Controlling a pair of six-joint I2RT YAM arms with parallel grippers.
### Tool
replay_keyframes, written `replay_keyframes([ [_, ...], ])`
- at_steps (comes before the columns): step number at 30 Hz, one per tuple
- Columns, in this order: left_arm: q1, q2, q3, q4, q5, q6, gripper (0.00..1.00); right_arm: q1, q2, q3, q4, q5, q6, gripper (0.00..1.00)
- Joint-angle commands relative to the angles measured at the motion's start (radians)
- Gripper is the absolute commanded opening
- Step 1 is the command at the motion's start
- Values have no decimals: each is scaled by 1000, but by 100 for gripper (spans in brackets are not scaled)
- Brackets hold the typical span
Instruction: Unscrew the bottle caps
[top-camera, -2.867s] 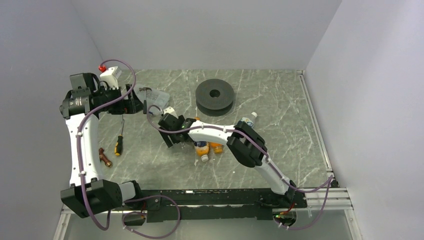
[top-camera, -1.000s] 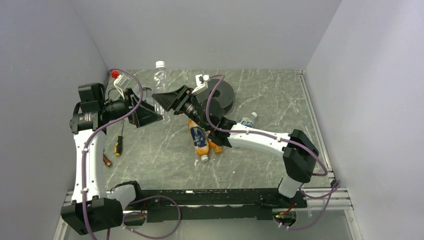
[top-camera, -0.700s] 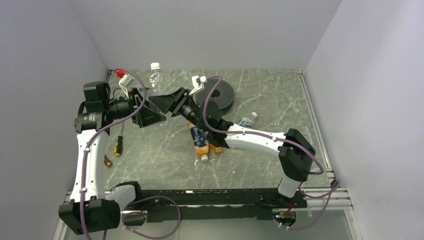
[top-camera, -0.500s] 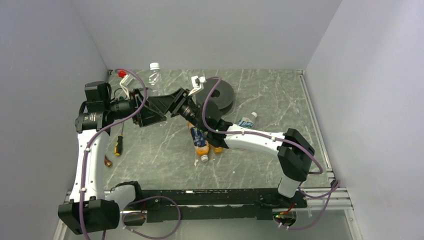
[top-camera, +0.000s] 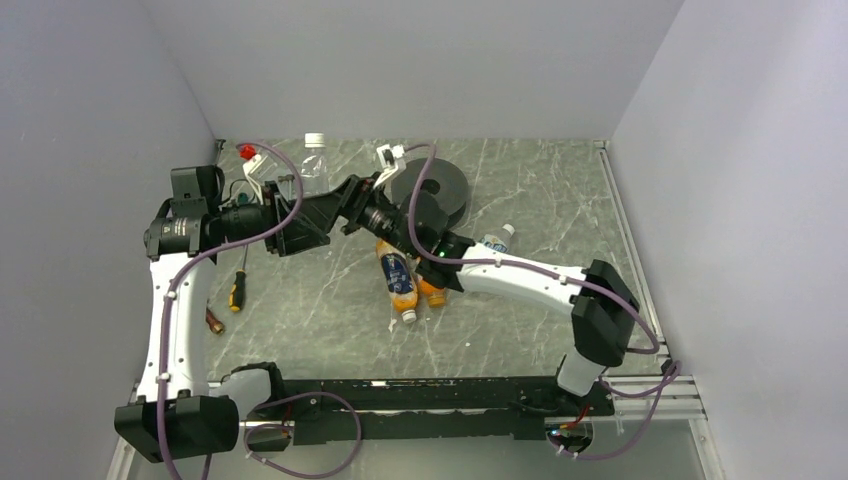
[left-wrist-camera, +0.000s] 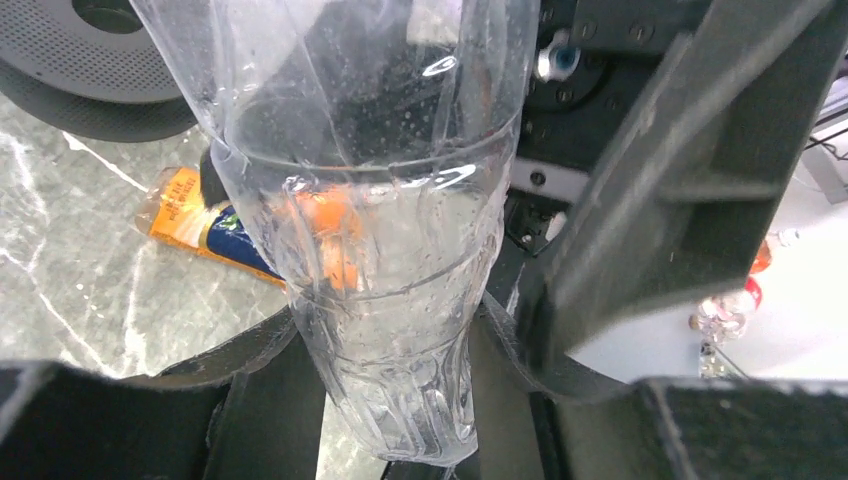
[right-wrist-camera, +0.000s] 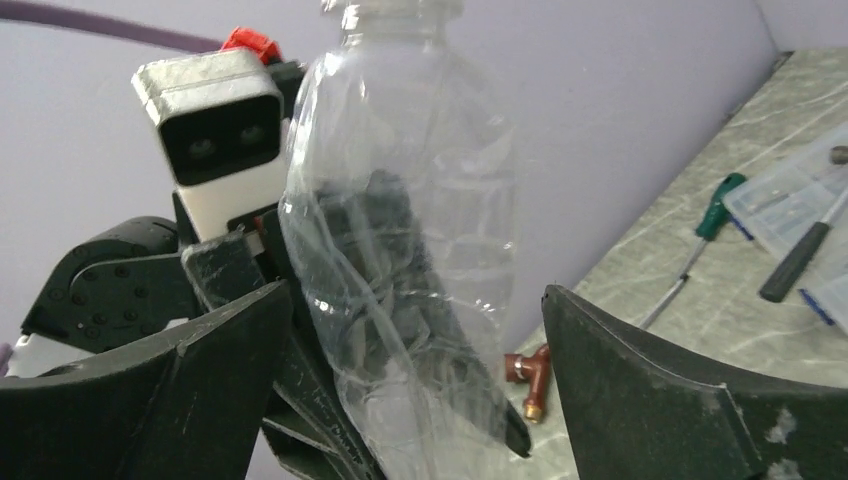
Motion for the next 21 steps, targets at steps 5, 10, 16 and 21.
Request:
replay_keyframes([
  [5, -2, 0, 80, -189, -11, 264, 40, -175, -124, 146, -340, -254, -98, 100],
  [10, -9, -10, 64, -235, -14, 338, 39, -192, -99, 291, -488, -346, -208, 99],
  [16, -26, -30, 44, -270, -38, 398, 38, -194, -71, 343, -497, -362, -211, 96],
  [21, -37, -44, 31, -278, -66, 426, 37, -194, -17, 422, -542, -386, -203, 86],
])
